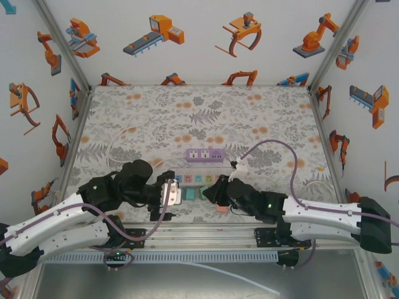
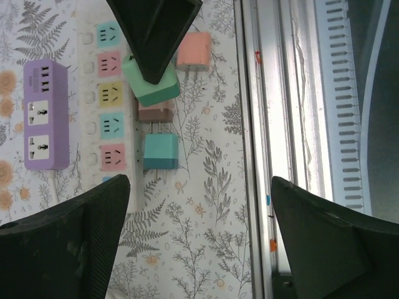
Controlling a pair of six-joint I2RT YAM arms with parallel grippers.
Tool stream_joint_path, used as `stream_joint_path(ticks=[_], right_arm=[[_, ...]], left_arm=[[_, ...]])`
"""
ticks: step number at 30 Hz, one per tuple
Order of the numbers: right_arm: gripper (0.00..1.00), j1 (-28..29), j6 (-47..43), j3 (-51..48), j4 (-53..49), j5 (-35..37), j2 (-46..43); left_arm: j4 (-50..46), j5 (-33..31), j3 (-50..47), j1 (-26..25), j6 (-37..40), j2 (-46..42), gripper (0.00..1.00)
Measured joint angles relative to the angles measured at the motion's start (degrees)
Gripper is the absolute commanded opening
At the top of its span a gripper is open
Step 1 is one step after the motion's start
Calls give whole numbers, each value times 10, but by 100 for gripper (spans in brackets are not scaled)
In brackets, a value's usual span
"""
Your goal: Pull the plug off the socket
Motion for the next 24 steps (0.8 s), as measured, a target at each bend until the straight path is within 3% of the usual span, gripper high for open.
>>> stream_joint_path(ticks=[7, 17, 24], right_arm=[[13, 57, 72, -2, 17, 64, 64], [19, 78, 149, -2, 21, 93, 141], [27, 81, 194, -16, 44, 93, 166]], left_arm=[[-4, -3, -16, -7, 11, -6, 94], [-4, -27, -16, -7, 5, -2, 100], [-4, -32, -16, -10, -6, 4, 97]])
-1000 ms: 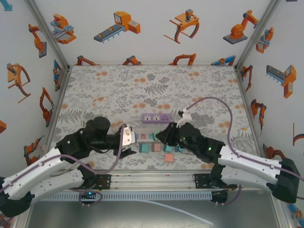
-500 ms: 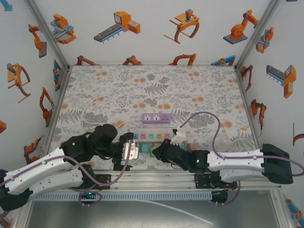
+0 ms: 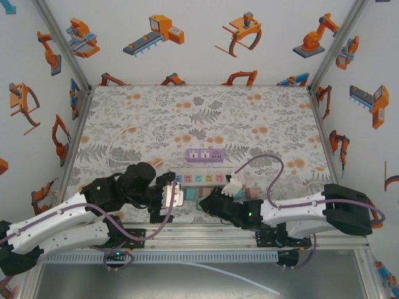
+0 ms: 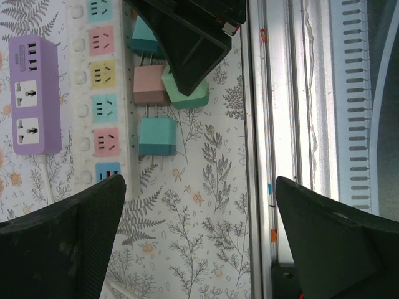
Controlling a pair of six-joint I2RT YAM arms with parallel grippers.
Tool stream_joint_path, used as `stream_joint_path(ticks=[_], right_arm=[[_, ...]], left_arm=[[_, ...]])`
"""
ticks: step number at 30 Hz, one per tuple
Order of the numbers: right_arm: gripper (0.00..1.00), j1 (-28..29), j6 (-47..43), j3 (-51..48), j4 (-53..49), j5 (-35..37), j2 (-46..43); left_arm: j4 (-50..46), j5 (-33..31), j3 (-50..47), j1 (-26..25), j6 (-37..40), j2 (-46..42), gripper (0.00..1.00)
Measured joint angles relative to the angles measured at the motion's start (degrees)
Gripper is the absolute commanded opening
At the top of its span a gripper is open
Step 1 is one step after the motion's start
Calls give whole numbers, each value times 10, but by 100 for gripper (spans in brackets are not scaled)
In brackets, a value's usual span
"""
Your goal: Pull the plug off the socket
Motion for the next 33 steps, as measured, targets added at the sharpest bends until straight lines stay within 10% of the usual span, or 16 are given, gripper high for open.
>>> stream_joint_path(ticks=[33], right_arm=[[47, 12, 66, 28, -158, 16, -104]], left_arm=[[15, 3, -1, 0, -26, -15, 97]])
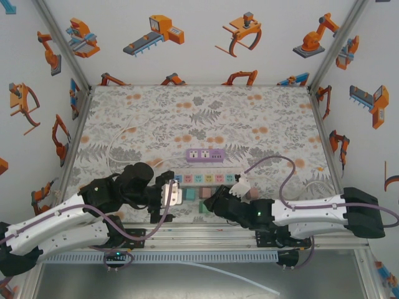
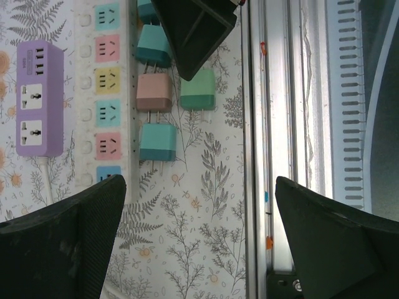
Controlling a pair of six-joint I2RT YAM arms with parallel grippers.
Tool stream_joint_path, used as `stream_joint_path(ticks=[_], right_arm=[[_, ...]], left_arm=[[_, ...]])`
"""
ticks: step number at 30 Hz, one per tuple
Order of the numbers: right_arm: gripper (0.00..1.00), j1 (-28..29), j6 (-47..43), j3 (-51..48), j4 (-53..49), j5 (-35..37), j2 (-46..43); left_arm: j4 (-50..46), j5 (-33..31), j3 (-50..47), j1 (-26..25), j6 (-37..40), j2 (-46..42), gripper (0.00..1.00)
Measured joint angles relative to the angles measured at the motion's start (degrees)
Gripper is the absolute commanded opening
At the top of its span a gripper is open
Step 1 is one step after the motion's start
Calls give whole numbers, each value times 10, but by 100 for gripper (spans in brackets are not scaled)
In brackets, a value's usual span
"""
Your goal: Pull the plug off the socket
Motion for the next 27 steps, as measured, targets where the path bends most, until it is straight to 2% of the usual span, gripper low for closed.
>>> stream_joint_path(ticks=[6, 8, 12, 17, 21, 24, 27], right_arm=[[50, 0, -60, 12, -64, 80, -83], [59, -8, -113, 15, -82, 118, -114], [68, -59, -238, 31, -100, 183, -154], [84, -202, -428, 53, -85, 215, -168], [92, -329, -575, 53, -33, 197, -165], [95, -444, -655, 52, 15, 143, -150], [98, -556, -709, 52, 61, 76, -108]], left_arm=[[68, 8, -33, -1, -27, -19, 97], [98, -12, -43, -1, -48, -19, 97], [153, -85, -53, 0, -101, -18, 97], [215, -221, -55, 3, -173, 0, 97], [237, -325, -55, 34, -207, 23, 97], [256, -380, -63, 92, -223, 35, 97], [286, -428, -89, 172, -240, 40, 97]])
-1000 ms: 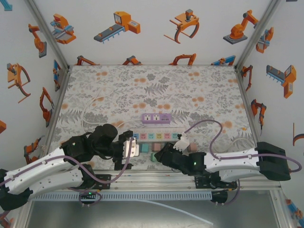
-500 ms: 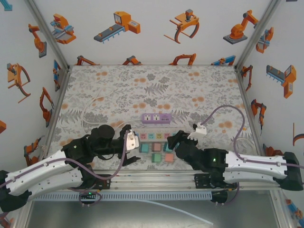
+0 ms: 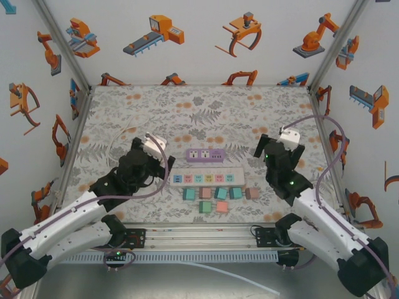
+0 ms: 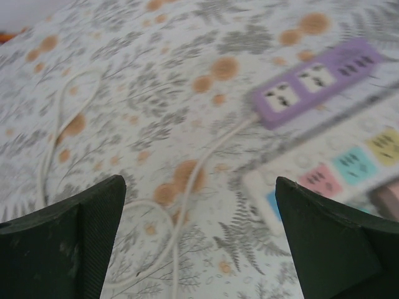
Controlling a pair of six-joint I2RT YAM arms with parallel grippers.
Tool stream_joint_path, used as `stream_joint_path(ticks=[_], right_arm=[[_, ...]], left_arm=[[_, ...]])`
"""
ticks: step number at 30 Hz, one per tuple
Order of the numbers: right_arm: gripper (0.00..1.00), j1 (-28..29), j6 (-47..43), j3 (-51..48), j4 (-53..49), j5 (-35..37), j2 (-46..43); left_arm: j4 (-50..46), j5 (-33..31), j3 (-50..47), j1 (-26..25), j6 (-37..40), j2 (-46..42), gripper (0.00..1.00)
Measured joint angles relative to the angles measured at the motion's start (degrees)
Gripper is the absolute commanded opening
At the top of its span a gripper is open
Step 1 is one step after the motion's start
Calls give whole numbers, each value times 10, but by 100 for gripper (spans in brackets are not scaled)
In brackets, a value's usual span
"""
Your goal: Pull the plug off the socket
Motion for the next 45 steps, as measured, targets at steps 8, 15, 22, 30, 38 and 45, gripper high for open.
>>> stream_joint_path(ticks=[8, 15, 22, 30, 38, 45], right_arm=[[99, -157, -115, -7, 133, -113, 179], [99, -242, -152, -31, 286, -188, 334], [99, -262, -165, -57, 394, -269, 379], [99, -282, -170, -108, 499, -337, 393], [99, -278, -173, -108, 528, -340, 393], [99, -277, -174, -108, 530, -340, 393]], left_arm=[[94, -104, -96, 215, -26, 49, 97], [233, -6, -169, 348, -28, 114, 97], [383, 125, -162, 422, -39, 281, 97], [513, 205, -137, 475, -62, 404, 97], [531, 200, -136, 457, -65, 418, 97], [532, 191, -136, 452, -65, 418, 97]])
